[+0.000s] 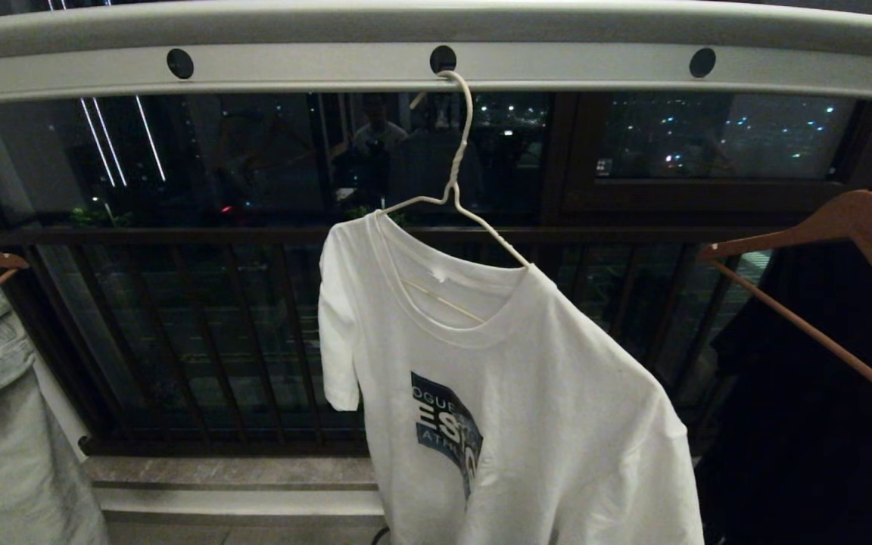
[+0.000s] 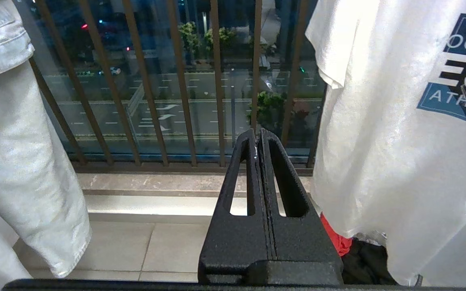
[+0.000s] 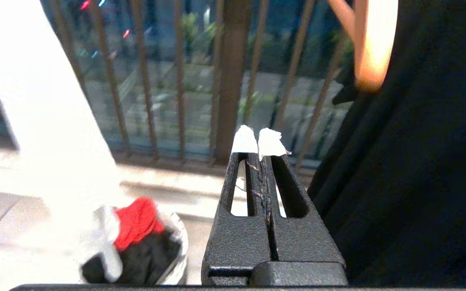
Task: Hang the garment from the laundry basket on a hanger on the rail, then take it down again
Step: Take the clothes off the clothes rack
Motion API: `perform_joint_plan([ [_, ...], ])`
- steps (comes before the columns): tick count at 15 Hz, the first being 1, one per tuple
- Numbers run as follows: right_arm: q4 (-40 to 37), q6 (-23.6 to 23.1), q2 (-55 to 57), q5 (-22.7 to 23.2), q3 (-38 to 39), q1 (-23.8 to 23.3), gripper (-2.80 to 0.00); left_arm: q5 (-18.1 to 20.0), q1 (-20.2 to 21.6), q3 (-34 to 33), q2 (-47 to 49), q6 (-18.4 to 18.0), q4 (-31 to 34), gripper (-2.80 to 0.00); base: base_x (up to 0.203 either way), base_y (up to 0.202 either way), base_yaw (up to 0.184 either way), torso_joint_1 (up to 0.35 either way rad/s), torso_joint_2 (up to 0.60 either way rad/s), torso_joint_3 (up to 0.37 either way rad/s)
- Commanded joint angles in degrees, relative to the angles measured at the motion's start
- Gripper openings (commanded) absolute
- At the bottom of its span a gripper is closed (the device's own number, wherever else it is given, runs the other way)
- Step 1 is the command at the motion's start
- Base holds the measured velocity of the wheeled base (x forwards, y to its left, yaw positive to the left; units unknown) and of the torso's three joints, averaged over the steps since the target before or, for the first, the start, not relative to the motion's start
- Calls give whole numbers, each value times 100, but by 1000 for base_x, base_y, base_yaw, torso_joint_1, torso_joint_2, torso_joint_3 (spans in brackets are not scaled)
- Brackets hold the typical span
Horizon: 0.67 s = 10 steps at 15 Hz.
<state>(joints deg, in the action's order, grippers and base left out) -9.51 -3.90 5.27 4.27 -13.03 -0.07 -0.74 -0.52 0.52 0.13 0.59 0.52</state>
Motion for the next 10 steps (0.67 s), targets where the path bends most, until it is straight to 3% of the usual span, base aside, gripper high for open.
perform_joint_plan([
  [1,-154,-8,752,64,-733,-1,-280,-5,0,0,3,3,0,-280,0,0,0,0,0,0],
  [5,-499,-108,1784,371,-2249,-1,-280,-5,0,0,1,3,0,-280,0,0,0,0,0,0],
  [8,-1062,-144,2571,1176,-3386,-1,-280,-5,0,0,4,3,0,-280,0,0,0,0,0,0],
  [10,-1183,-529,3057,1846,-3732,1,-280,-5,0,0,4,3,0,-280,0,0,0,0,0,0],
])
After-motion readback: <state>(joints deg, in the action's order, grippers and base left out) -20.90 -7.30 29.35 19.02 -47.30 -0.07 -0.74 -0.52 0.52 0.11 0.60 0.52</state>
